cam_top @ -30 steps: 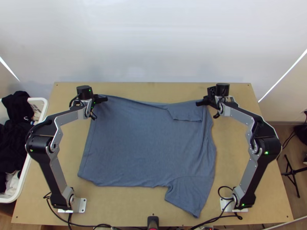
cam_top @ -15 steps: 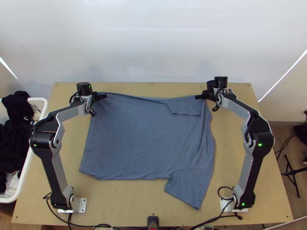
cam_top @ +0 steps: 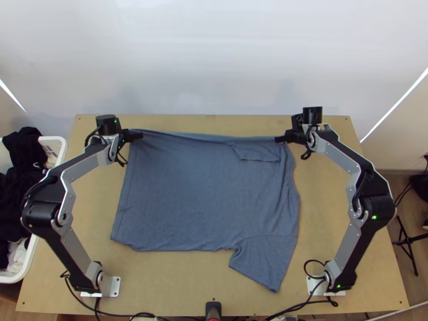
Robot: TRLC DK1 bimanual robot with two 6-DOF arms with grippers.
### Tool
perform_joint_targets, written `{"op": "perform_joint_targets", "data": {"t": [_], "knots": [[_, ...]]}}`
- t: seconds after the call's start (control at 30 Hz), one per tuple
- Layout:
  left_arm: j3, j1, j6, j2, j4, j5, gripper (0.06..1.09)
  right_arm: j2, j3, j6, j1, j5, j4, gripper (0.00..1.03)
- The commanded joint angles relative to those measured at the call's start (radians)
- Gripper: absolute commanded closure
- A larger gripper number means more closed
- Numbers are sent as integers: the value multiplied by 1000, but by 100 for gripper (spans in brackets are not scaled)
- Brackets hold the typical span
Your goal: Fold the t-shirt
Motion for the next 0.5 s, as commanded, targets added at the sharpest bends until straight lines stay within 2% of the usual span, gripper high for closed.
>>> {"op": "perform_joint_targets", "data": {"t": [0.0,0.47], "knots": [[-84,4,-4,-86,-33,19,105,-65,-58,1,13,-2,-71,100],[-247,31,-7,-198,-53,30,105,-153,-186,0,10,0,-74,100]]}}
